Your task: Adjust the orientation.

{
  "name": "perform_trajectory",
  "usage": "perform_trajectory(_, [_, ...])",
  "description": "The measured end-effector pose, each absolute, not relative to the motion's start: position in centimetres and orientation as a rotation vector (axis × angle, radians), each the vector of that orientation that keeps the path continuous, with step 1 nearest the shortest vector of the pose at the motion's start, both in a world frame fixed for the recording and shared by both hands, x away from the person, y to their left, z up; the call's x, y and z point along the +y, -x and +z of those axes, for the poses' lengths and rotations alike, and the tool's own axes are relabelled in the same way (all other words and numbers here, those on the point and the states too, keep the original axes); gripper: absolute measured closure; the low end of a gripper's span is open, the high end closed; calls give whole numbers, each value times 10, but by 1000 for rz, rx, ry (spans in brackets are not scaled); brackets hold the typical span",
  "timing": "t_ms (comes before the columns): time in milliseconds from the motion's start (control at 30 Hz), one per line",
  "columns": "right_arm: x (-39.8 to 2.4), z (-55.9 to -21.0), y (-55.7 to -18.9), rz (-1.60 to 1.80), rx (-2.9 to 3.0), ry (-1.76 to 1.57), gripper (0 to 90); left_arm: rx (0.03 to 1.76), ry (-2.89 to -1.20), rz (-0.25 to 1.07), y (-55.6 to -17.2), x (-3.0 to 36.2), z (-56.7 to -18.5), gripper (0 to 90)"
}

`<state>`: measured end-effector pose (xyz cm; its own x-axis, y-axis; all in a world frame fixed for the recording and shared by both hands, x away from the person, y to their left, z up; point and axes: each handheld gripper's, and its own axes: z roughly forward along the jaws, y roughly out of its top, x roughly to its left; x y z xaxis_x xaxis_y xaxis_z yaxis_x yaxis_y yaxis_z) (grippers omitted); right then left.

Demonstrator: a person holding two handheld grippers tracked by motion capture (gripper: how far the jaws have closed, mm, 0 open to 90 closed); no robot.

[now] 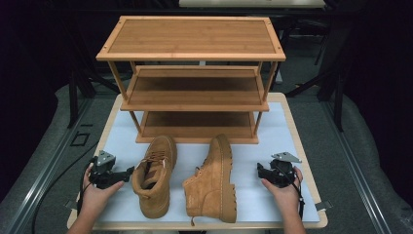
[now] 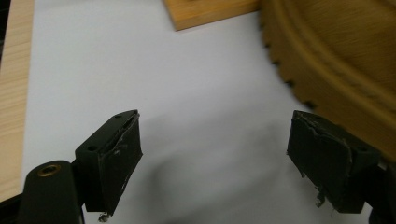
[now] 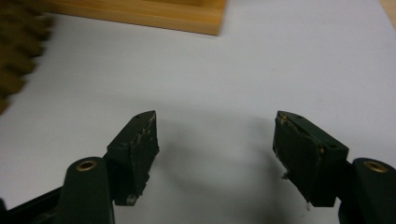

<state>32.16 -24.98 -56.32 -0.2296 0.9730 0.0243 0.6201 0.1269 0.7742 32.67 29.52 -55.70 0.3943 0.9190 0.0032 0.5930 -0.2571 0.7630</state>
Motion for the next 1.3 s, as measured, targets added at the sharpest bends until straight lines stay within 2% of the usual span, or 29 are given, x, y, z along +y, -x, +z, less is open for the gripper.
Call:
perform_trajectory(200, [-238,-555,-305,979,1928,-1414,347,1297,-1997,528,-313,293,-555,217])
perform_trajectory(233, [-237,-553,-302,983,1951,-1399,369,1310,-1988,508,-312,296,-555,255])
perform_trajectory(300, [-233,-551,-299,994,1960,-1411,383,1351,-1955,458,-309,300,-554,270])
perform_trajectory(367, [-231,-549,-296,988,1976,-1411,438,1385,-1919,402,-305,305,-552,302])
perform_trajectory(600, [-218,-550,-284,985,2007,-1364,426,1391,-1836,342,-289,313,-531,359])
perform_trajectory(767, [-219,-549,-284,997,1985,-1390,425,1375,-1849,331,-280,312,-519,368])
perform_trajectory(1167, [-222,-552,-287,1000,1968,-1429,425,1273,-1976,280,-281,296,-454,409])
perform_trajectory(1300, [-222,-552,-286,1027,1961,-1435,464,1233,-1997,277,-284,287,-427,430])
